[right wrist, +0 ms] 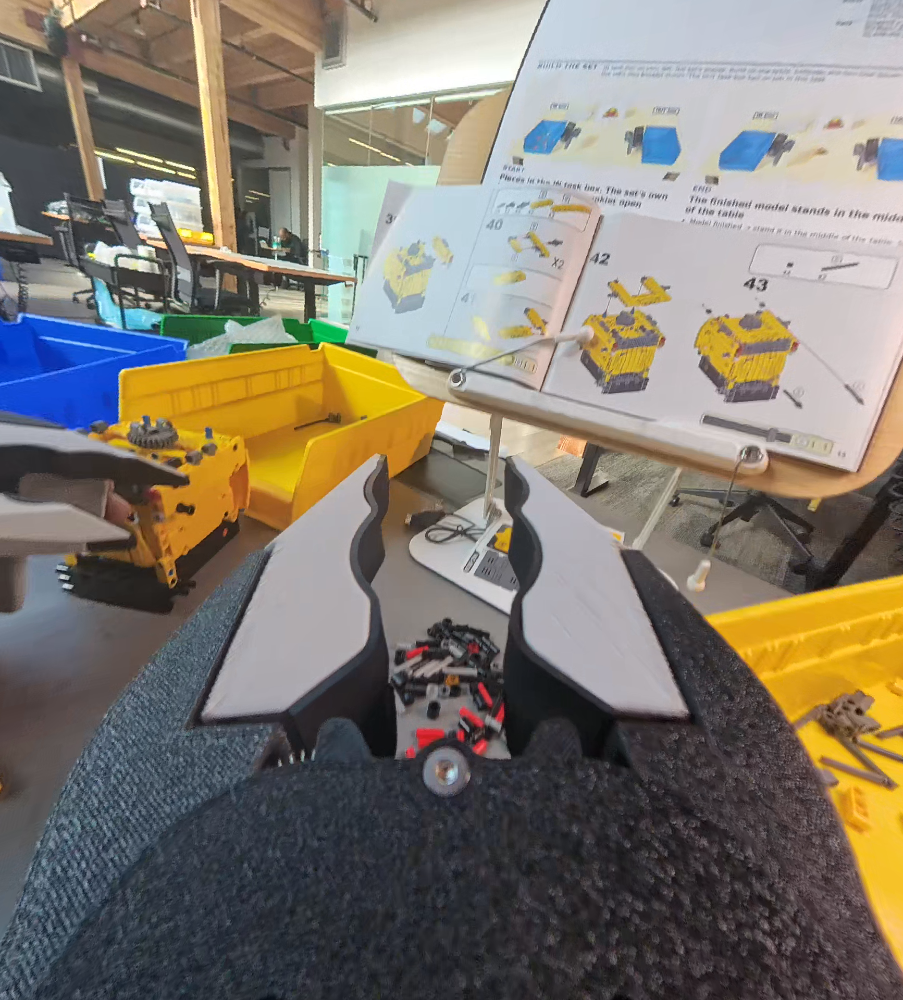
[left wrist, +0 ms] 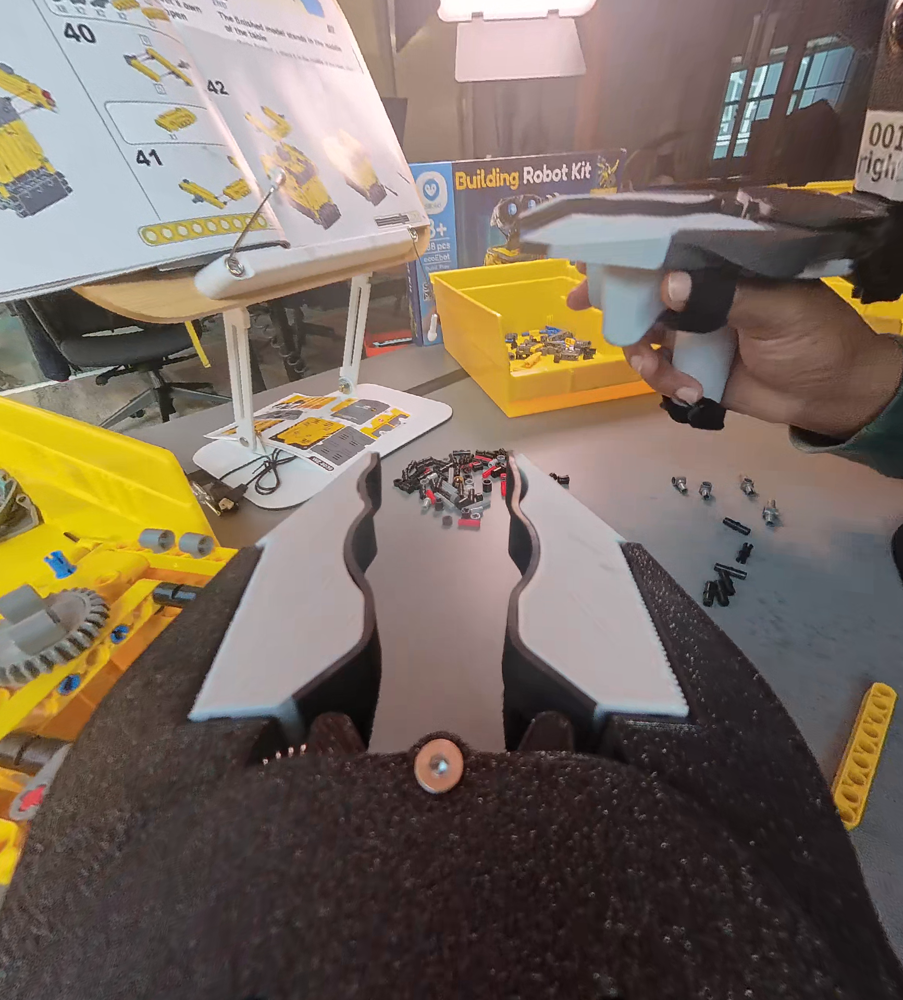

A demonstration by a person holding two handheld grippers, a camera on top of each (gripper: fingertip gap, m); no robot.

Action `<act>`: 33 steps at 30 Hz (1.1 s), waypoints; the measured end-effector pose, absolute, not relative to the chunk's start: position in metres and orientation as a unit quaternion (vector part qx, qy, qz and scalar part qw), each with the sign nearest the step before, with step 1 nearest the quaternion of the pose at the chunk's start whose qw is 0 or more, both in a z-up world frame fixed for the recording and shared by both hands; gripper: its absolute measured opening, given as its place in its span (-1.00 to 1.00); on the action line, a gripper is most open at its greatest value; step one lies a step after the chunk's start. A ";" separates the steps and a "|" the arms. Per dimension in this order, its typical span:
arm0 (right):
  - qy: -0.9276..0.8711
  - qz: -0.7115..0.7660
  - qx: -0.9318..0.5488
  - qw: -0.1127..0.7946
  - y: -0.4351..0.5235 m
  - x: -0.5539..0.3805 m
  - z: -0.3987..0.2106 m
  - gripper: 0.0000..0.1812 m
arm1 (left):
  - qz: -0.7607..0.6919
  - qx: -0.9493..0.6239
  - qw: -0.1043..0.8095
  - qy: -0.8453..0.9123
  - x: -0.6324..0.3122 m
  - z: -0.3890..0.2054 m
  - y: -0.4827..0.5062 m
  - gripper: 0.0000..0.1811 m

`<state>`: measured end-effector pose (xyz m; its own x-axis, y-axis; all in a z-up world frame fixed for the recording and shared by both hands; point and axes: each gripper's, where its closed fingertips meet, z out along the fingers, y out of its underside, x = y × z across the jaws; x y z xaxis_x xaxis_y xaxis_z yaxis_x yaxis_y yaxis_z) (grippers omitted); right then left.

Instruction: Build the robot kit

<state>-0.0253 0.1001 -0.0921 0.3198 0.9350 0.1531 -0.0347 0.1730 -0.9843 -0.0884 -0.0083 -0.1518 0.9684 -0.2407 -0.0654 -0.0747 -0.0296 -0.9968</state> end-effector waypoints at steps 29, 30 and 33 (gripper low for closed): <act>-0.501 0.365 -0.497 0.608 0.123 -0.118 -0.047 -0.79 | -0.067 -0.748 0.643 0.150 -0.077 -0.167 -0.011 -0.56; -0.535 0.359 -0.498 0.580 0.107 -0.103 -0.067 -0.79 | -0.071 -0.759 0.627 0.163 -0.073 -0.173 -0.012 -0.57; -0.602 0.335 -0.515 0.510 0.069 -0.052 -0.130 -0.77 | -0.103 -0.793 0.561 0.212 -0.055 -0.197 -0.016 -0.61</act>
